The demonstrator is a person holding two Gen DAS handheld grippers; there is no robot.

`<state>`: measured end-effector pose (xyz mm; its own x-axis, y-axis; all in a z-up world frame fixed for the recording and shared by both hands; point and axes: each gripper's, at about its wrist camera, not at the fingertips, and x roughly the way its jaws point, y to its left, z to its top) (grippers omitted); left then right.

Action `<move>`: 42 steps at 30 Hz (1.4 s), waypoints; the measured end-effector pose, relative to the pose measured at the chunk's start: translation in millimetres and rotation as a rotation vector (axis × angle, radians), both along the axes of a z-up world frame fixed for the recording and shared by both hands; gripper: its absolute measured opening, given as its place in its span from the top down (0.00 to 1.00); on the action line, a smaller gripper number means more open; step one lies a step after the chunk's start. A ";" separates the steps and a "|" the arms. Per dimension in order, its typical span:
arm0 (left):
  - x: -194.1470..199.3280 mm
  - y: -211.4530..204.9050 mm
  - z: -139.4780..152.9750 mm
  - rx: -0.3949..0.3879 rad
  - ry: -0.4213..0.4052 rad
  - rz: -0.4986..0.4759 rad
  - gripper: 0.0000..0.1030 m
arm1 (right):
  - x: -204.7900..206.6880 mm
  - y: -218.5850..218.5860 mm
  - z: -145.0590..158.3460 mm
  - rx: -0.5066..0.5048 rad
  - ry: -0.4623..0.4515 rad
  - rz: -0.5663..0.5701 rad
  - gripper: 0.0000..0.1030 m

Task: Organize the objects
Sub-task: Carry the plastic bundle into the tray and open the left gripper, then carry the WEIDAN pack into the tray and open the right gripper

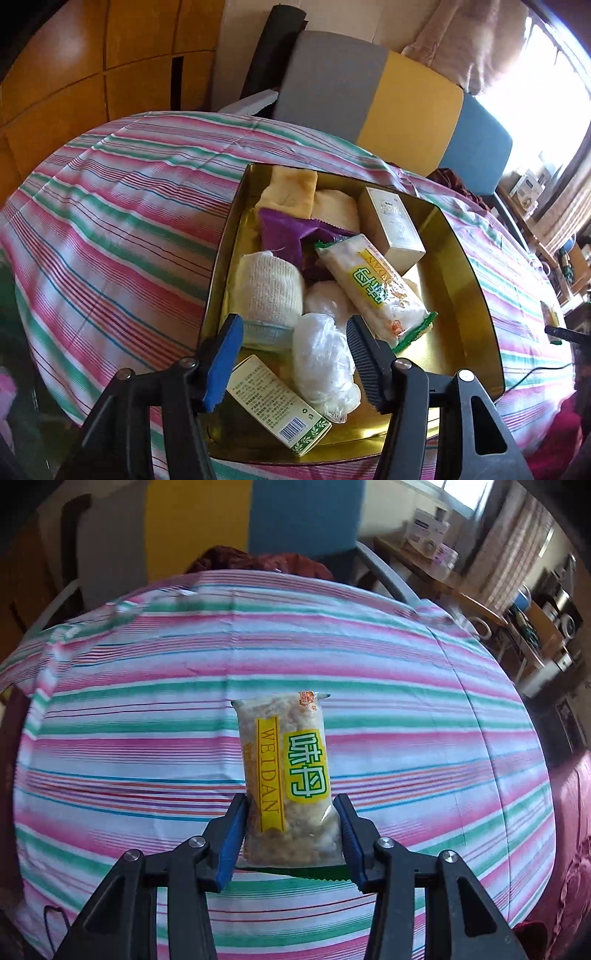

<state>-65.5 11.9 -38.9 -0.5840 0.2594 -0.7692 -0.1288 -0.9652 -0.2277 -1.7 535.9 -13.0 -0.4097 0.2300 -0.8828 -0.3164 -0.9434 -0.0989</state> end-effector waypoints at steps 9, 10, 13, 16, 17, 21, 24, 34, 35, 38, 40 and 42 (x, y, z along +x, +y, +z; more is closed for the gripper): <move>9.6 -3.5 12.7 0.030 0.035 -0.007 0.42 | -22.3 -176.8 57.2 -0.111 0.150 0.414 0.54; 10.8 -3.8 14.3 0.029 0.041 -0.008 0.42 | -26.6 -194.9 55.9 -0.140 0.154 0.436 0.54; 14.9 -5.8 17.6 0.026 0.053 -0.009 0.42 | -40.6 -242.9 46.4 -0.211 0.151 0.481 0.54; 17.6 -10.0 16.9 0.033 0.049 -0.007 0.42 | -51.3 -277.5 34.3 -0.285 0.137 0.485 0.54; 18.0 -11.5 15.9 0.036 0.046 -0.005 0.42 | -55.1 -285.6 29.3 -0.300 0.132 0.483 0.54; 19.4 -16.7 10.7 0.046 0.030 0.000 0.42 | -69.1 -306.1 8.7 -0.341 0.093 0.443 0.54; 20.8 -20.9 8.8 0.057 0.026 0.002 0.42 | -76.0 -308.0 -6.7 -0.369 0.056 0.394 0.54; 25.7 -23.8 12.3 0.026 0.065 0.008 0.35 | -85.7 -317.2 -34.8 -0.384 -0.022 0.347 0.54; 25.7 -24.2 12.6 0.027 0.066 0.008 0.34 | -85.8 -317.2 -35.9 -0.388 -0.030 0.349 0.53; 24.9 -24.7 12.0 0.028 0.062 0.009 0.34 | -84.1 -319.0 -36.6 -0.378 -0.033 0.362 0.53; 24.9 -24.5 11.1 0.030 0.058 0.010 0.34 | -83.2 -320.2 -37.1 -0.376 -0.033 0.368 0.53; 25.1 -24.0 10.7 0.027 0.056 0.003 0.34 | -82.5 -323.2 -38.0 -0.363 -0.041 0.387 0.52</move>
